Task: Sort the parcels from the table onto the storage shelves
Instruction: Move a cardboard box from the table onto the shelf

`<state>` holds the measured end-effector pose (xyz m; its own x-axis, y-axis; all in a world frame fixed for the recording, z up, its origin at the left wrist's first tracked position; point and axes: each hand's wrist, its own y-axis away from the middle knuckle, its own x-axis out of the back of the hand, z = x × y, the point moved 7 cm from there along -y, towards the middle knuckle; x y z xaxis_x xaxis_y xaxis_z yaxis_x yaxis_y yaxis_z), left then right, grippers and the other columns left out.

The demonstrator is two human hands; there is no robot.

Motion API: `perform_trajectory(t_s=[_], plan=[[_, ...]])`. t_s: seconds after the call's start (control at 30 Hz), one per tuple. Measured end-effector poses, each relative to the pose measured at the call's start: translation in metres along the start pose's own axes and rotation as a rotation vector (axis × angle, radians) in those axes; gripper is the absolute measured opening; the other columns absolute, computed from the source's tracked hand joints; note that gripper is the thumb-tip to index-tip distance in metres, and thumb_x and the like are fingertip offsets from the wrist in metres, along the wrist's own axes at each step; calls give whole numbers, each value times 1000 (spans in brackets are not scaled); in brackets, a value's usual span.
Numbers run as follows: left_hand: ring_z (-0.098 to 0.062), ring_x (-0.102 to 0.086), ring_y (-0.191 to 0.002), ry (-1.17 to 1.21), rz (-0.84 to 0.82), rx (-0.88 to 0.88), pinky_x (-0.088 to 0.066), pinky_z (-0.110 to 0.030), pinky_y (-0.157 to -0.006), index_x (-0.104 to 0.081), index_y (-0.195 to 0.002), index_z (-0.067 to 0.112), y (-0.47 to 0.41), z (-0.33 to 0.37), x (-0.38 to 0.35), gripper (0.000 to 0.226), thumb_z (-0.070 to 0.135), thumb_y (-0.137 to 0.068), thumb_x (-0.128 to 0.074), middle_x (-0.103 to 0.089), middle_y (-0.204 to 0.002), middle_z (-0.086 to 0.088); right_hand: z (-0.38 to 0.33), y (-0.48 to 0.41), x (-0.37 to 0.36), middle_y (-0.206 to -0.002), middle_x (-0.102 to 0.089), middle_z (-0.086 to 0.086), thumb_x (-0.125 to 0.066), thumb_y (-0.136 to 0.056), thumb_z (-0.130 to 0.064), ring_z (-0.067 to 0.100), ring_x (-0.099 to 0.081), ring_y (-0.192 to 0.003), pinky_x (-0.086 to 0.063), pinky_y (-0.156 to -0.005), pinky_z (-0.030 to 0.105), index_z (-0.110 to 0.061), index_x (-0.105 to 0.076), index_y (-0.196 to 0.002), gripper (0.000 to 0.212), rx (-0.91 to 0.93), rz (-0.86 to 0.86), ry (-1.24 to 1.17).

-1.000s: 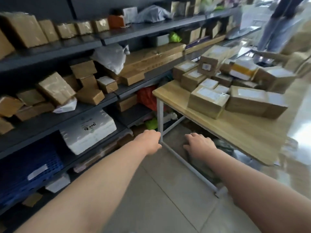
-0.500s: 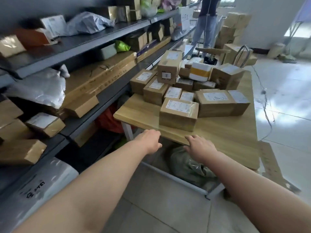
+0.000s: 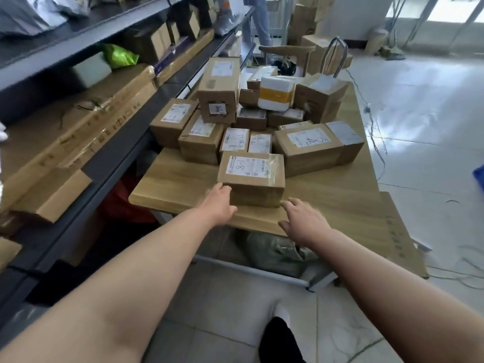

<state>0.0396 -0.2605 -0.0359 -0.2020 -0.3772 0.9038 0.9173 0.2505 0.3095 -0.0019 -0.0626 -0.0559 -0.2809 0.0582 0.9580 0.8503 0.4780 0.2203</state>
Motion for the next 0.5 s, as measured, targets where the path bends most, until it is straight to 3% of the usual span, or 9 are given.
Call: perform_trajectory(t_s=[0.3, 0.4, 0.5], plan=[[-30, -26, -143, -16, 28, 80, -28, -46, -114, -28, -150, 19, -89, 9, 21, 63, 31, -95, -57, -8, -162, -3, 18, -74, 6, -160, -13, 9, -56, -92, -32, 28, -15, -146, -26, -113, 45, -25, -25, -149, 66, 64, 41, -76], [-34, -28, -141, -28, 4, 101, -27, -45, -112, -26, -150, 22, -120, 13, 20, 62, 32, -96, -54, -4, -163, -3, 26, -91, 1, -160, -12, 6, -53, -92, -31, 28, -18, -145, -27, -112, 45, -32, -21, -150, 66, 85, 23, -109], [-37, -31, -139, -34, 2, 114, -27, -45, -111, -24, -151, 26, -147, 15, 23, 60, 34, -97, -50, -6, -162, -3, 31, -102, 4, -159, -18, 5, -52, -92, -28, 30, -28, -140, -35, -106, 44, -34, -31, -145, 57, 113, 53, -127]])
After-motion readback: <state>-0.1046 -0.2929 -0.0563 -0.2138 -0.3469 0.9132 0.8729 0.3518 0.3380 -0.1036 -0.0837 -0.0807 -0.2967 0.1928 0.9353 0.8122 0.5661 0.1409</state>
